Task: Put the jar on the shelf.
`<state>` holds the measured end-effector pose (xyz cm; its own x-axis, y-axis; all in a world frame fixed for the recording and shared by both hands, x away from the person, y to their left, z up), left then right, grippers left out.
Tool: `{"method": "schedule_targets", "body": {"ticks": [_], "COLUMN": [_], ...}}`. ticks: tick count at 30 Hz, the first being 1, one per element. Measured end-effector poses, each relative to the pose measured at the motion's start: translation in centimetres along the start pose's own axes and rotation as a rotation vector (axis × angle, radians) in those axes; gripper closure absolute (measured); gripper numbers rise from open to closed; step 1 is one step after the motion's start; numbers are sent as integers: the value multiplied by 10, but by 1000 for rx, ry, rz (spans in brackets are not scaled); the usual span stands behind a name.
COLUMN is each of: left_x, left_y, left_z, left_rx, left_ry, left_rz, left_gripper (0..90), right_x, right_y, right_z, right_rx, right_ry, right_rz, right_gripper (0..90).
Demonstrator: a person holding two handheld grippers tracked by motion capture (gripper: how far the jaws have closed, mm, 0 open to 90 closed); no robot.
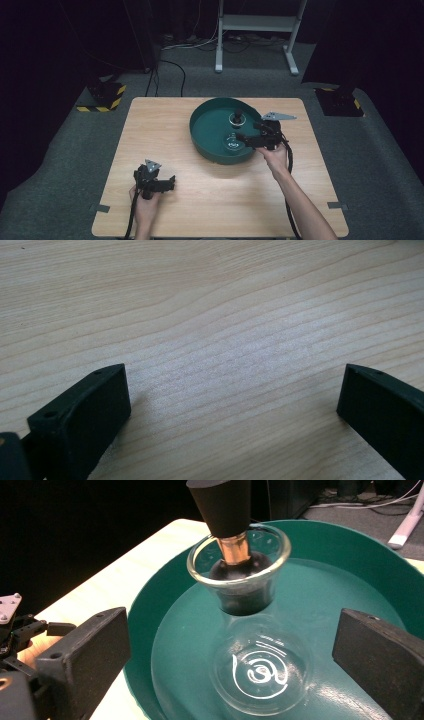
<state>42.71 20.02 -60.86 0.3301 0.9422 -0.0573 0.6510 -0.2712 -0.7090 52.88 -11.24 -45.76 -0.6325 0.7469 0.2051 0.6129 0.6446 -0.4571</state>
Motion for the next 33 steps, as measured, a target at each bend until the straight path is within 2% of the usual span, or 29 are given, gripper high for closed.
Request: {"method": "schedule_targets", "body": {"ticks": [9,20,33], "left_x": [0,0,0], "left_y": [0,0,0], "left_z": [0,0,0], "left_rx": [0,0,0], "left_ry": [0,0,0], "left_rz": [0,0,0], "left_gripper": [9,9,9], "right_x": [-8,-10,-15], "right_y": [-13,-27,-42], "right_z": [2,4,8], "right_rx": [-24,-32,-56], "right_ry": [-7,-61,-58], "right_rz": [18,52,62], "right_gripper": [23,33,34]}}
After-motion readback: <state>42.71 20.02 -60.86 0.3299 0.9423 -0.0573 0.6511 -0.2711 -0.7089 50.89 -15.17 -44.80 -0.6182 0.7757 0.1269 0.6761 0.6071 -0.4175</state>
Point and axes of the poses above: each handheld gripper's, and its own axes: y roughly forward along the jaws, z roughly out of its underside, x roughly to its left, the point moved 9 cm from there along y, roughly forward along the jaws, and after that the axes turned 4 degrees about z, right-handed, at the moved point
